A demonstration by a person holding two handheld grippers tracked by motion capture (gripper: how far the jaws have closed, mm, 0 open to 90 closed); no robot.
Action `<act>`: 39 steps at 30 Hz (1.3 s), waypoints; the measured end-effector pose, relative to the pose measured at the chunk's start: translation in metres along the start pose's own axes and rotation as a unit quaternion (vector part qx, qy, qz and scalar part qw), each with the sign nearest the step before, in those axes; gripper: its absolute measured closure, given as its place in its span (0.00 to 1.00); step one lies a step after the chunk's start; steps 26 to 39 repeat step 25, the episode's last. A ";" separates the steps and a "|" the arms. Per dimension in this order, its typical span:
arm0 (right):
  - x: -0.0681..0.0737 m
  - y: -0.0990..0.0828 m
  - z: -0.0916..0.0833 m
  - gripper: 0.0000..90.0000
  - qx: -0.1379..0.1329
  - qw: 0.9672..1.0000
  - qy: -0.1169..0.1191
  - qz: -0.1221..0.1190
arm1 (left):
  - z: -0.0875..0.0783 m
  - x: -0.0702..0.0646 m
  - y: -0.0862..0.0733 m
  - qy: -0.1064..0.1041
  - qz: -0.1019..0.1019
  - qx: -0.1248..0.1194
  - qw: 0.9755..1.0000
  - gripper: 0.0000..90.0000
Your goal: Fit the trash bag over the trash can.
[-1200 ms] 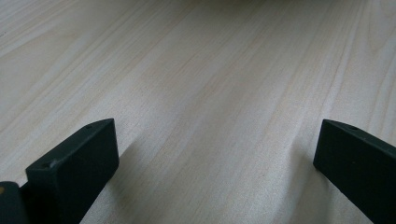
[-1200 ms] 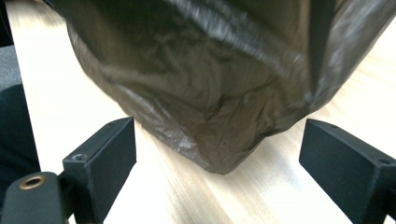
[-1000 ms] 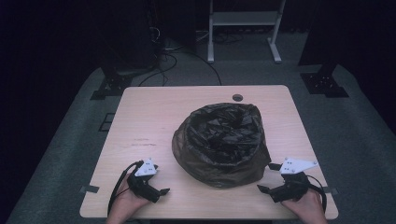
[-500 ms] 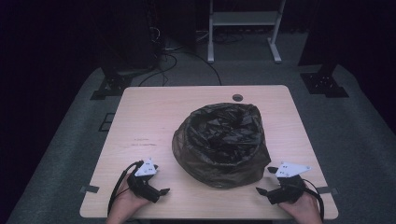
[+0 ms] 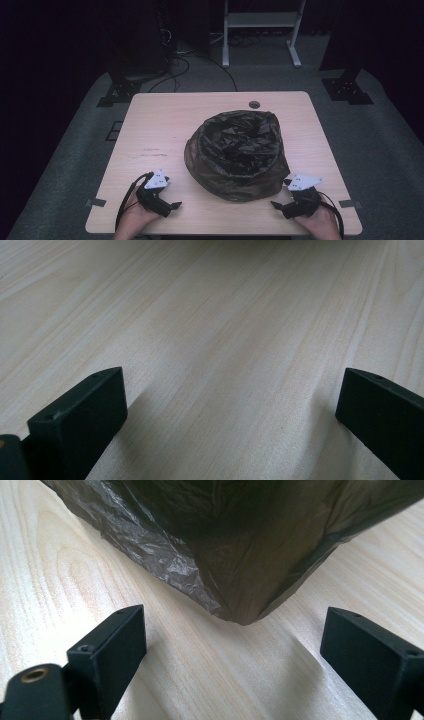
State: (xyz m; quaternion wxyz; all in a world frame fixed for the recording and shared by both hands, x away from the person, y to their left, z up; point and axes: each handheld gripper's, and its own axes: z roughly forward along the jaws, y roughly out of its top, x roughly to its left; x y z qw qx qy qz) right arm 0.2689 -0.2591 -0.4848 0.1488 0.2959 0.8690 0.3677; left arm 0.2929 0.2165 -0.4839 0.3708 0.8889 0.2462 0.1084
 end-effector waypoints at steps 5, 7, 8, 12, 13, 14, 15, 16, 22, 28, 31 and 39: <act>-0.004 0.000 0.001 0.11 0.004 1.000 0.012 0.017 | 0.000 0.000 0.000 0.000 0.000 0.000 1.000 0.00; -0.005 0.000 0.001 0.11 0.006 1.000 0.014 0.019 | 0.000 0.000 0.000 0.000 0.000 0.000 1.000 0.00; -0.005 0.000 0.001 0.11 0.005 1.000 0.014 0.019 | 0.000 0.000 0.000 0.000 0.000 0.000 1.000 0.00; -0.005 -0.001 0.001 0.11 0.005 1.000 0.015 0.019 | 0.000 0.000 0.000 0.000 0.000 0.000 1.000 0.00; -0.005 -0.001 0.001 0.11 0.005 1.000 0.015 0.019 | 0.000 0.000 0.000 0.000 0.000 0.000 1.000 0.00; -0.005 -0.001 0.001 0.11 0.006 1.000 0.015 0.020 | 0.000 0.000 0.000 0.000 0.000 0.000 1.000 0.00; -0.005 -0.001 0.001 0.11 0.006 1.000 0.015 0.020 | 0.000 0.000 0.000 0.000 0.000 0.000 1.000 0.00; -0.005 -0.001 0.001 0.11 0.006 1.000 0.015 0.020 | 0.000 0.000 0.000 0.000 0.000 0.000 1.000 0.00; -0.005 -0.001 0.001 0.11 0.006 1.000 0.015 0.020 | 0.000 0.000 0.000 0.000 0.000 0.000 1.000 0.00; -0.005 -0.001 0.001 0.11 0.006 1.000 0.015 0.021 | 0.000 0.000 0.000 0.000 0.000 0.000 1.000 0.00; -0.005 -0.001 0.001 0.11 0.006 1.000 0.015 0.021 | 0.000 0.000 0.000 0.000 0.000 0.000 1.000 0.00; -0.005 -0.001 0.001 0.11 0.006 1.000 0.015 0.021 | 0.000 0.000 0.000 0.000 0.000 0.000 1.000 0.00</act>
